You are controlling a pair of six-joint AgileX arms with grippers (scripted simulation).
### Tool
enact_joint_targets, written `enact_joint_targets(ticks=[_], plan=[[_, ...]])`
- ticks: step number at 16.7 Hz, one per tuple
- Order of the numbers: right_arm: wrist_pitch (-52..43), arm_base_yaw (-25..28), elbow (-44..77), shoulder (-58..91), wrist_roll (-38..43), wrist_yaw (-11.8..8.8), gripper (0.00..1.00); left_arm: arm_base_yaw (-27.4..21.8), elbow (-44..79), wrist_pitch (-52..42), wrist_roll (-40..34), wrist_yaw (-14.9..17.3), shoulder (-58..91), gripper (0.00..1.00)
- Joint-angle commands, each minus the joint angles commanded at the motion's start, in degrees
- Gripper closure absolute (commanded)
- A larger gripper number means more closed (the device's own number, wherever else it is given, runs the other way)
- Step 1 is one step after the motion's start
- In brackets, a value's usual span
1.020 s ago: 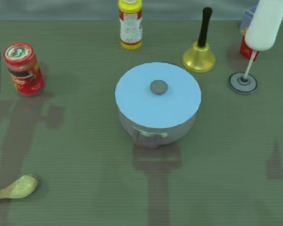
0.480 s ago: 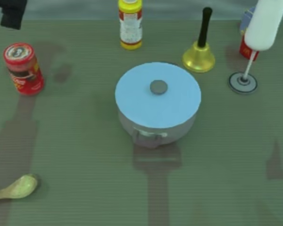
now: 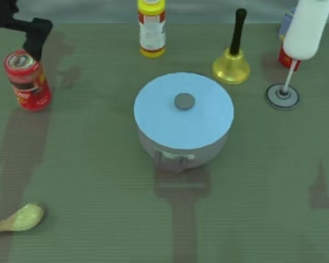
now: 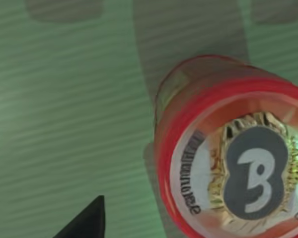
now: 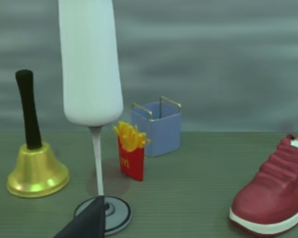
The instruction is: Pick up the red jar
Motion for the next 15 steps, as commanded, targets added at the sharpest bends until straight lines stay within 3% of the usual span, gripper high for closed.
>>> enact_joint_targets(ticks=[10, 15], plan=[[0.00, 0.00, 0.00, 0.00, 0.00, 0.00, 0.00, 0.05, 5.37, -2.68, 0.43, -0.20, 5.95, 0.00], [0.00, 0.00, 0.00, 0.00, 0.00, 0.00, 0.00, 0.23, -3.68, 5.54, 0.40, -0.23, 5.20, 0.00]])
